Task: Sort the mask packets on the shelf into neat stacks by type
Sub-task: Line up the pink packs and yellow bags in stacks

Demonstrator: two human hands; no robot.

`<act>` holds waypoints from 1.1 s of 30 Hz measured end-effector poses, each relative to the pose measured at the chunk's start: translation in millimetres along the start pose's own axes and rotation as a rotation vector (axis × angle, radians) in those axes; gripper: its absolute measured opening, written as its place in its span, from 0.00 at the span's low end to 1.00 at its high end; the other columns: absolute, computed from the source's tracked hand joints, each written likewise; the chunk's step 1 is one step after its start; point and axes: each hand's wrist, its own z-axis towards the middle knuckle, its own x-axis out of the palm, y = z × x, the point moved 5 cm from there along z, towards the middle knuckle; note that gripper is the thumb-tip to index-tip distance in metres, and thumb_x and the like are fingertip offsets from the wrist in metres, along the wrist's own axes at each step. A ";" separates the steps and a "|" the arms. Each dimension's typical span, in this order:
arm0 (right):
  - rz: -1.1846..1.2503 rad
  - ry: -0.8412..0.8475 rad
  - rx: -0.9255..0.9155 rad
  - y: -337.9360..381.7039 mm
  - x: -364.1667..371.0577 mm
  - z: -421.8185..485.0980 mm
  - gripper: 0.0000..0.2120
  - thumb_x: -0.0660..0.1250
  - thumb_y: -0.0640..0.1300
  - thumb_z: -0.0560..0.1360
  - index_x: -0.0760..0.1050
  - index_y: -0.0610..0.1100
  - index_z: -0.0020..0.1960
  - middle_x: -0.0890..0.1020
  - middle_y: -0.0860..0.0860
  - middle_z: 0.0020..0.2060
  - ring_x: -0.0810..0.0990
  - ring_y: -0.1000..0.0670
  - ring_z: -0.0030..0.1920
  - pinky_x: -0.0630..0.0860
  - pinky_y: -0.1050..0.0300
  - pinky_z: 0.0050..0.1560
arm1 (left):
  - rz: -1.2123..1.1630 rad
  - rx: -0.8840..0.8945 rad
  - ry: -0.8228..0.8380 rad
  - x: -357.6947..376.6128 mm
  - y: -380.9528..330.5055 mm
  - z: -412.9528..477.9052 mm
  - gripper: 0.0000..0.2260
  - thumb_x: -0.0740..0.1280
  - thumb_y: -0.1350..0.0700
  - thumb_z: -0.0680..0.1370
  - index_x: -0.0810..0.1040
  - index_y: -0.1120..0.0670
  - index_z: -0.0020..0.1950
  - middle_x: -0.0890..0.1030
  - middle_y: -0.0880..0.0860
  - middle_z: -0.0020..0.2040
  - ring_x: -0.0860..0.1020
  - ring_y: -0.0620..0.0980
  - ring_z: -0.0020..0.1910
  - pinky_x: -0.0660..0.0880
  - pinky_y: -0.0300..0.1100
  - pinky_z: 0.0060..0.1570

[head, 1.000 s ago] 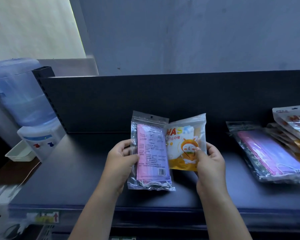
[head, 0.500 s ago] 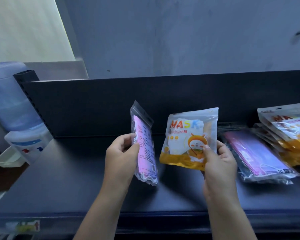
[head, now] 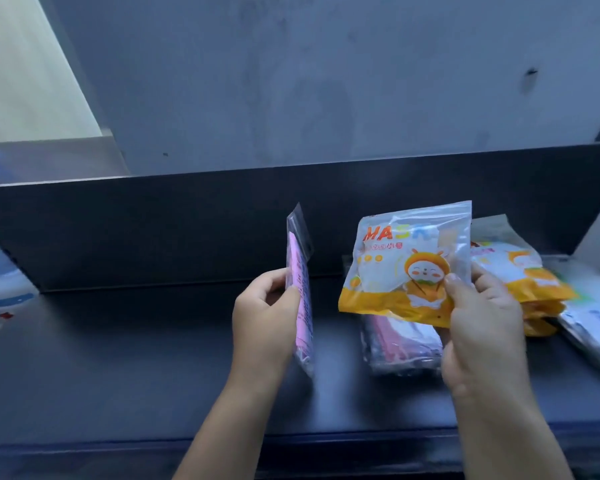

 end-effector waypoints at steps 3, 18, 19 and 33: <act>0.006 -0.010 -0.031 22.8 -24.7 21.3 0.12 0.62 0.36 0.83 0.83 0.47 0.55 0.88 0.44 0.50 0.87 0.41 0.54 0.81 0.35 0.60 | 0.004 0.025 -0.008 37.1 -4.9 -14.6 0.13 0.67 0.64 0.78 0.86 0.47 0.50 0.87 0.43 0.45 0.85 0.44 0.47 0.82 0.44 0.52; 0.006 0.056 -0.016 69.8 -107.2 83.8 0.09 0.64 0.40 0.83 0.82 0.48 0.56 0.89 0.47 0.48 0.89 0.44 0.49 0.85 0.42 0.49 | 0.908 0.296 0.155 190.0 38.6 -56.8 0.22 0.63 0.42 0.80 0.75 0.56 0.35 0.74 0.49 0.41 0.72 0.54 0.48 0.67 0.46 0.44; 0.012 0.056 -0.012 69.9 -111.0 87.0 0.09 0.64 0.40 0.83 0.83 0.48 0.55 0.89 0.47 0.47 0.89 0.44 0.48 0.85 0.44 0.47 | 1.018 0.329 0.166 193.6 39.0 -59.2 0.22 0.60 0.40 0.80 0.76 0.54 0.36 0.75 0.48 0.41 0.71 0.54 0.50 0.68 0.46 0.48; 0.057 0.061 0.026 69.3 -139.6 109.7 0.09 0.65 0.39 0.83 0.83 0.48 0.55 0.89 0.48 0.45 0.89 0.47 0.45 0.83 0.51 0.40 | 1.361 0.264 0.318 212.7 34.4 -68.8 0.25 0.57 0.31 0.78 0.73 0.43 0.69 0.71 0.46 0.69 0.65 0.55 0.68 0.65 0.51 0.65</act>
